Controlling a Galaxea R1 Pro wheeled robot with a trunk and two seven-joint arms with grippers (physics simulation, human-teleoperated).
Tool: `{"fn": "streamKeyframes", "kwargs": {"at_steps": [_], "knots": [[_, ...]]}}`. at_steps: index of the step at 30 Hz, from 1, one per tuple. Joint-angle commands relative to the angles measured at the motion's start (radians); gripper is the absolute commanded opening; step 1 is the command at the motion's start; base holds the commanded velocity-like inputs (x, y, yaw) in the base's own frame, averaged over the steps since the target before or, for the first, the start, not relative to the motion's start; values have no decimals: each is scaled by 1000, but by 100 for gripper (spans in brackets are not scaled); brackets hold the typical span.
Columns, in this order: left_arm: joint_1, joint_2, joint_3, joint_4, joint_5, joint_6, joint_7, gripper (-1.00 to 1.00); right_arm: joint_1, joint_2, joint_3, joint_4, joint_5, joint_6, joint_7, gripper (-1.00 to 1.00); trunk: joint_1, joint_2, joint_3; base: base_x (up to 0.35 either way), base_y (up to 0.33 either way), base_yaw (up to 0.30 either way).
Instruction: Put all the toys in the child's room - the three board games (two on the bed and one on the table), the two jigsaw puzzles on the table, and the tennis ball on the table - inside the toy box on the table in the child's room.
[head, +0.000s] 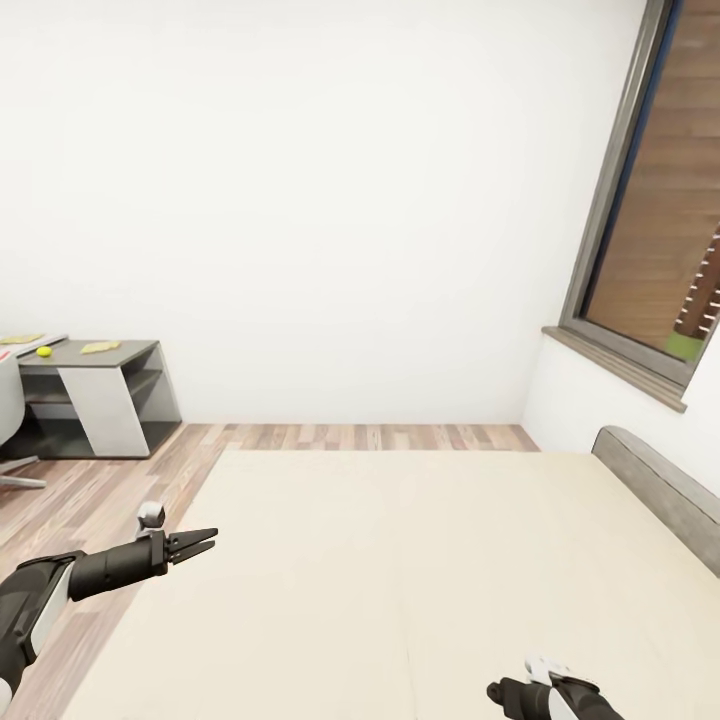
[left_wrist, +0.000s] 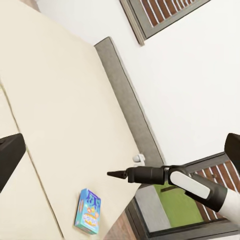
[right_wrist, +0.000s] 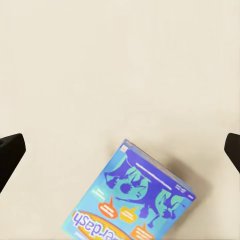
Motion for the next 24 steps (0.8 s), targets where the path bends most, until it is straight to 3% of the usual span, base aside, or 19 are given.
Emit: {"fn": "streamKeyframes", "kwargs": {"at_steps": [1, 24], "knots": [[-1, 0, 0, 0, 1, 10, -2, 100, -1, -1, 5, 0, 0, 3, 1, 100, 0, -1, -3, 0, 0, 0], [-1, 0, -25, 0, 1, 10, -4, 100, -60, -3, 8, 8, 1, 1, 3, 100, 0, -1, -41, 0, 0, 0]]}}
